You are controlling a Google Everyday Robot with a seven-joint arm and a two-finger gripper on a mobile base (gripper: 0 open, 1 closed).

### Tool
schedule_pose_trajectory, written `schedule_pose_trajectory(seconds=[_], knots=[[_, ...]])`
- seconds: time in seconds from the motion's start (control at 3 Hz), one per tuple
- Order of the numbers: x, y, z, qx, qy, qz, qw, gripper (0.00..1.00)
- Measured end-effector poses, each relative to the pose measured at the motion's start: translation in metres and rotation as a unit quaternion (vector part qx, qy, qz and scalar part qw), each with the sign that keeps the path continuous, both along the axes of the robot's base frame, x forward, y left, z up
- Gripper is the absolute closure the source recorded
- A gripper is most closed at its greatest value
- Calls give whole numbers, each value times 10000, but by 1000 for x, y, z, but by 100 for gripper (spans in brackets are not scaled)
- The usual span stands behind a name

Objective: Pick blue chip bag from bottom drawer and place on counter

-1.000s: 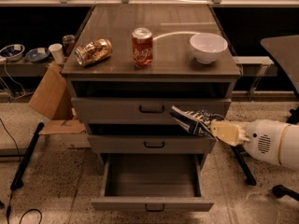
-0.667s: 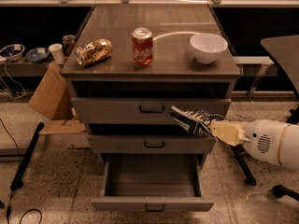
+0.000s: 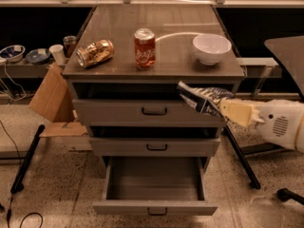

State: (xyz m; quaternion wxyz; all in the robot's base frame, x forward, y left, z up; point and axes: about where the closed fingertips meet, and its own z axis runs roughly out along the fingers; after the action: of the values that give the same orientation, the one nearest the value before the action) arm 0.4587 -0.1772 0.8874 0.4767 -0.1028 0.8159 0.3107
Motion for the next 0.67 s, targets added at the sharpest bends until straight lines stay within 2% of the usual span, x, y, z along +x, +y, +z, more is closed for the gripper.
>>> schedule_pose_trajectory(seconds=[0.33, 0.67], knots=[[13, -7, 67, -31, -605, -164, 9980, 100], [22, -9, 146, -51, -1288, -278, 9913, 100]])
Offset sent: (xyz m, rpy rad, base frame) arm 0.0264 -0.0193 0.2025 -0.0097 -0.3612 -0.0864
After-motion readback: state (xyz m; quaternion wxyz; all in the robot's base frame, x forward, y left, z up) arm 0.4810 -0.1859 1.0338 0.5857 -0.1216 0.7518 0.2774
